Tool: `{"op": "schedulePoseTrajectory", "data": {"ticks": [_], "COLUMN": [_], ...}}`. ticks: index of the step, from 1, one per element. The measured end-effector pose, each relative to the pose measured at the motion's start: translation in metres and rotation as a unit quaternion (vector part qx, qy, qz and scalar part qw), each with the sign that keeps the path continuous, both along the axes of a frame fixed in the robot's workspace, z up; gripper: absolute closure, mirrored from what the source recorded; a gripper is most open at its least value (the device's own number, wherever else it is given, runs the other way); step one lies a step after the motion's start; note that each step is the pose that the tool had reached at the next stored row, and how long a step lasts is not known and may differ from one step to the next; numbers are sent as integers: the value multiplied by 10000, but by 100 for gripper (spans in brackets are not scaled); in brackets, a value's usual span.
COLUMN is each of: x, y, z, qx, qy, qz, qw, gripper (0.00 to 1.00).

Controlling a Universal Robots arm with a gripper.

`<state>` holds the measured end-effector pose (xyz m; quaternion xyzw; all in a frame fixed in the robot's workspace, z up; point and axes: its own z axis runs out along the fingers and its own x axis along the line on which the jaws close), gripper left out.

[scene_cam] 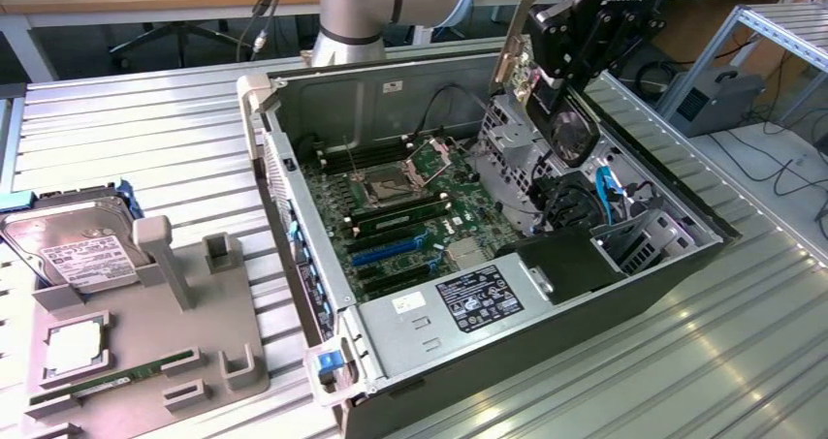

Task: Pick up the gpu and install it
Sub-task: 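Insert the gpu into the slot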

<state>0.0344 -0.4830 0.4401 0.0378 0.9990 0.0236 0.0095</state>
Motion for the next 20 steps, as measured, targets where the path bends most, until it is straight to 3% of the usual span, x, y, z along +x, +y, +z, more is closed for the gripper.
{"op": "schedulePoseTrajectory", "data": {"ticks": [8,13,14,16,18,20], "x": [0,0,0,0,0,0], "y": [0,0,0,0,0,0], "z": [0,-1,-2,-4,-8,-10], "qx": [0,0,0,0,0,-1], "qy": [0,0,0,0,0,0], "qz": [42,489,671,1144,1618,1927], "qw": [10000,9988,9977,9934,9868,9813], "gripper": [73,73,73,73,73,73]}}
